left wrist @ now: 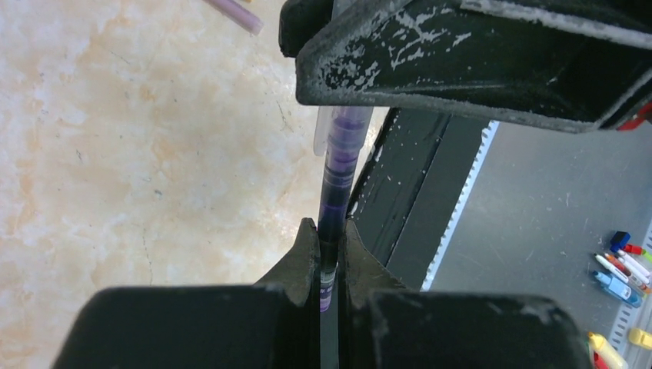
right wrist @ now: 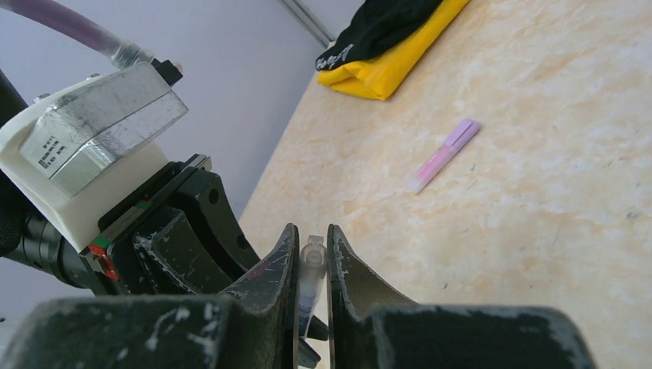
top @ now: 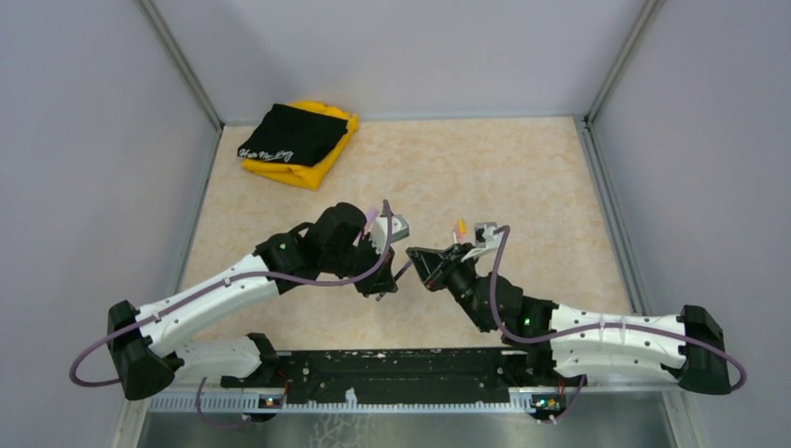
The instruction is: Insert the pens into the pen caps
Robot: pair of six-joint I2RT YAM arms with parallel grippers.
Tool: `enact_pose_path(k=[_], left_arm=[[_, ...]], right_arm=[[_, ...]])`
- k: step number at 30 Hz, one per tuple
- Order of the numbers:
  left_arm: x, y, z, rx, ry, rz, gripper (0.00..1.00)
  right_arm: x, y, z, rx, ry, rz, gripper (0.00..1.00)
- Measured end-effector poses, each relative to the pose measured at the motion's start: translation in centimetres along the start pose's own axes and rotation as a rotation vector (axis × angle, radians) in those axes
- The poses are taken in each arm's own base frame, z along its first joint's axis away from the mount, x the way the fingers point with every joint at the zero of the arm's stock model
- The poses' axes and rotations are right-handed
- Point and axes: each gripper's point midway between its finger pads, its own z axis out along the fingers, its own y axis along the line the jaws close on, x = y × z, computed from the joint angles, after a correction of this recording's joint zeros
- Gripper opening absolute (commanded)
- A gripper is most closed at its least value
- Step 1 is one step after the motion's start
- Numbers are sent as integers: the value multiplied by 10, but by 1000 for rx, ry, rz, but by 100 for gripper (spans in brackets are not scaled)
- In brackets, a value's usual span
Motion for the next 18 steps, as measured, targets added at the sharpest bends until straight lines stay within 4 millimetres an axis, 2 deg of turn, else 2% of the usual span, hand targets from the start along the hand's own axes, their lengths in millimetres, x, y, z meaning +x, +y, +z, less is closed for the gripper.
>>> enact_pose_path(k=[3,8,14,18], left_arm=[[8,-1,-1,2,32,-7,0],[10,-2,-2,8,40,-10,0],[14,0,-3,-3,57,-19,0],[27,6,-6,-35,106,-40,0]], right_arm=[[7,-3,-5,-20,5,76,0],[10,-6,-7,-30,-6,151,0],[14,-2,0,-20,2,128,0],[26,1,6,-4,34,82,0]])
